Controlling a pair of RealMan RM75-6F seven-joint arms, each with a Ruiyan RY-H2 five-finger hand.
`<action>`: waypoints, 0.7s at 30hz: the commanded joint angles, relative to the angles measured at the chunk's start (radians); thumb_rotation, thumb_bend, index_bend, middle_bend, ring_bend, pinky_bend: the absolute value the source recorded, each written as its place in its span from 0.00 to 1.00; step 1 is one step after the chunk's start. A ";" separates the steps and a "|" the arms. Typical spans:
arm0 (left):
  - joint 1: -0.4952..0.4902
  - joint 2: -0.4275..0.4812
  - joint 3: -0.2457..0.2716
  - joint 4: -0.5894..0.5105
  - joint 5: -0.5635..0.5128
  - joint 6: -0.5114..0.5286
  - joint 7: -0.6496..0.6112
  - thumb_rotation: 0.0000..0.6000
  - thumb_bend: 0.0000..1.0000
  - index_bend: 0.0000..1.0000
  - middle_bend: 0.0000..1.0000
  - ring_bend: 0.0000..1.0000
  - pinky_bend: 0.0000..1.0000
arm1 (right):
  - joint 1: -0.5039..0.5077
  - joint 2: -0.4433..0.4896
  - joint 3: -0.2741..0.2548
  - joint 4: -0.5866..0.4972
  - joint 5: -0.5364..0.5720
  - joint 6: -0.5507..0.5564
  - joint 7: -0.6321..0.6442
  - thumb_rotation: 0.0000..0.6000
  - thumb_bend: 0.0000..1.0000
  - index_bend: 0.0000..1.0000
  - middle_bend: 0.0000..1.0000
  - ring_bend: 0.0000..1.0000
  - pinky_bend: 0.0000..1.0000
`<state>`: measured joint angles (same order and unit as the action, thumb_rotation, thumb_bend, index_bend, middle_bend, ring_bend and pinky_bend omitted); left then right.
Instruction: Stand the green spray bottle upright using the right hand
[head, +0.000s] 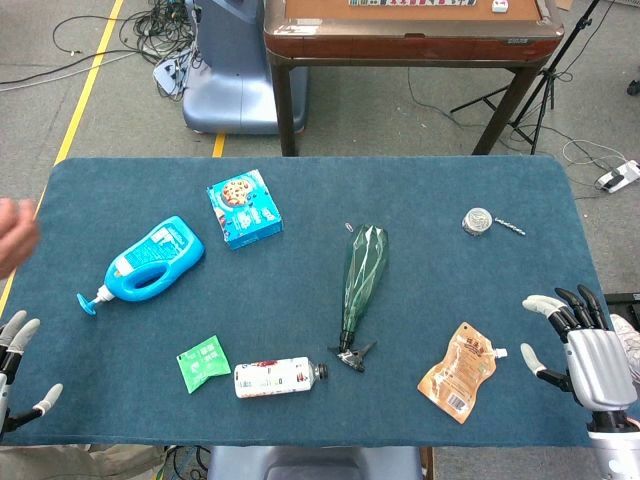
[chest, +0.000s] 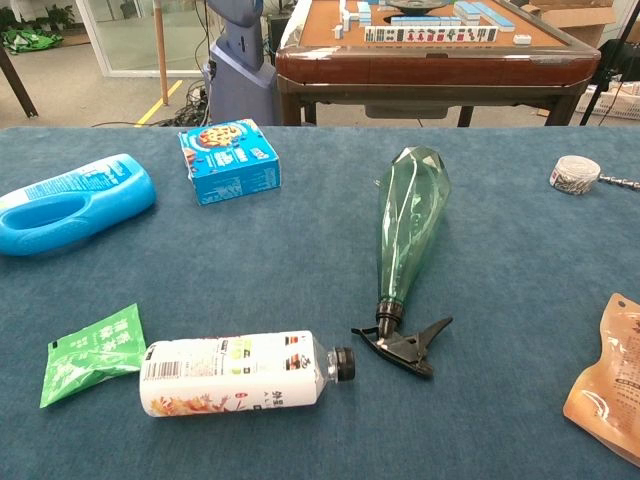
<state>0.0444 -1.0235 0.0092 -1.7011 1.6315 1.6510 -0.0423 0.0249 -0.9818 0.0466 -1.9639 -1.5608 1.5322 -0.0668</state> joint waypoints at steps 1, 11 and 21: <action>0.000 0.000 0.000 -0.001 0.000 -0.001 0.001 1.00 0.26 0.07 0.00 0.06 0.02 | 0.000 0.000 0.000 -0.001 0.000 0.000 0.000 1.00 0.32 0.30 0.29 0.12 0.00; 0.004 0.000 0.003 -0.002 -0.002 0.001 0.005 1.00 0.26 0.07 0.00 0.06 0.02 | 0.009 0.007 -0.002 0.000 -0.001 -0.019 0.005 1.00 0.32 0.30 0.29 0.12 0.00; 0.009 0.000 0.005 -0.006 0.002 0.010 0.006 1.00 0.26 0.07 0.00 0.06 0.02 | 0.186 0.058 0.034 -0.007 -0.036 -0.258 -0.003 1.00 0.31 0.30 0.28 0.12 0.00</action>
<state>0.0533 -1.0237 0.0143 -1.7069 1.6338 1.6607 -0.0356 0.1458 -0.9333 0.0601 -1.9680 -1.5923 1.3523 -0.0520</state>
